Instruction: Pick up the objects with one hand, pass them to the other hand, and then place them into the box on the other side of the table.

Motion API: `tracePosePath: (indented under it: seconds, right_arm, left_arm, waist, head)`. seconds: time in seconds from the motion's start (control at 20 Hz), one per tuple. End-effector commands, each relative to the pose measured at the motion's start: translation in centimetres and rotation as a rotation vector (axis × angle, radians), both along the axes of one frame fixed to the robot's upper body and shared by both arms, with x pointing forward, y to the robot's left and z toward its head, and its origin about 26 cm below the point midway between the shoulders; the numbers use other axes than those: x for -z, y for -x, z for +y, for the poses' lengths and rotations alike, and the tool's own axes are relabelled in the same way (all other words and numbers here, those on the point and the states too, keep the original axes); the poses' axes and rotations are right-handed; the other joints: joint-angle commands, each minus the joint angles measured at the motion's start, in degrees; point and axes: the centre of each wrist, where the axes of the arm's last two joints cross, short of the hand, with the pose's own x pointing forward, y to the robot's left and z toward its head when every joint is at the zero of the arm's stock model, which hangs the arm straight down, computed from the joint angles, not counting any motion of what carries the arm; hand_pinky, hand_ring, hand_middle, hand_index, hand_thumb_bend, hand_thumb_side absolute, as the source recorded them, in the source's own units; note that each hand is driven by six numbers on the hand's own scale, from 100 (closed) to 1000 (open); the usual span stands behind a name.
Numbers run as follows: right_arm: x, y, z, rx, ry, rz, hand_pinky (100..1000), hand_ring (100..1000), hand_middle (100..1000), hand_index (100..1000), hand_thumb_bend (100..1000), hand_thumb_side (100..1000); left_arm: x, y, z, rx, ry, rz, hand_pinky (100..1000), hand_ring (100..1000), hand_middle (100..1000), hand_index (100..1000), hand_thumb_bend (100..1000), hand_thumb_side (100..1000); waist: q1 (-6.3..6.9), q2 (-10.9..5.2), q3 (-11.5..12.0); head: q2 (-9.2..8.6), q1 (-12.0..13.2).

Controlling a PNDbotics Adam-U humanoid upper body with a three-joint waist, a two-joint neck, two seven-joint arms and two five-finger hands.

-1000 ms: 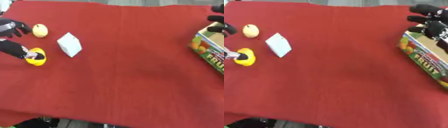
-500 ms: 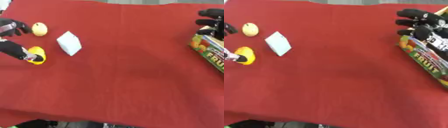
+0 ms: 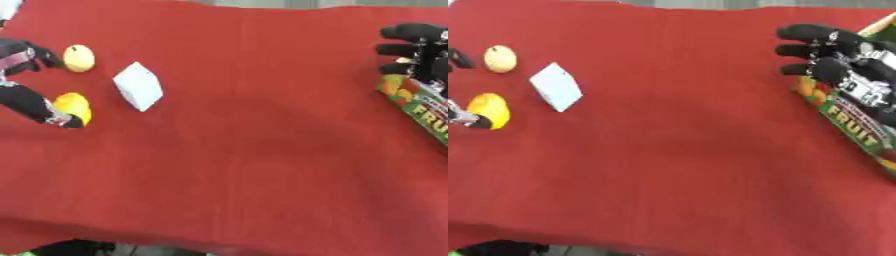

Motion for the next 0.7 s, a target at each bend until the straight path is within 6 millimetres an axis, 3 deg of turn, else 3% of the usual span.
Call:
tracePosePath:
  seconds: [0.05,0.7]
  right_arm:
    - [-0.8,0.1,0.4,-0.026,0.026,-0.027,935,1000,995,979,100,593]
    - [-0.7,-0.1,1.0,-0.052,0.048,-0.024,935,1000,994,979,100,596]
  left_arm:
    - [-1.2,0.0,0.5,-0.093,-0.002,0.076,872,855,823,856,765,314]
    - [-0.7,-1.3,0.8,-0.112,-0.012,0.124,874,858,828,850,761,326]
  waist:
    - [0.16,-0.71,-0.1]
    - [0.26,-0.84,-0.3]
  head:
    - [-0.07,0.2]
    - [0.0,1.1]
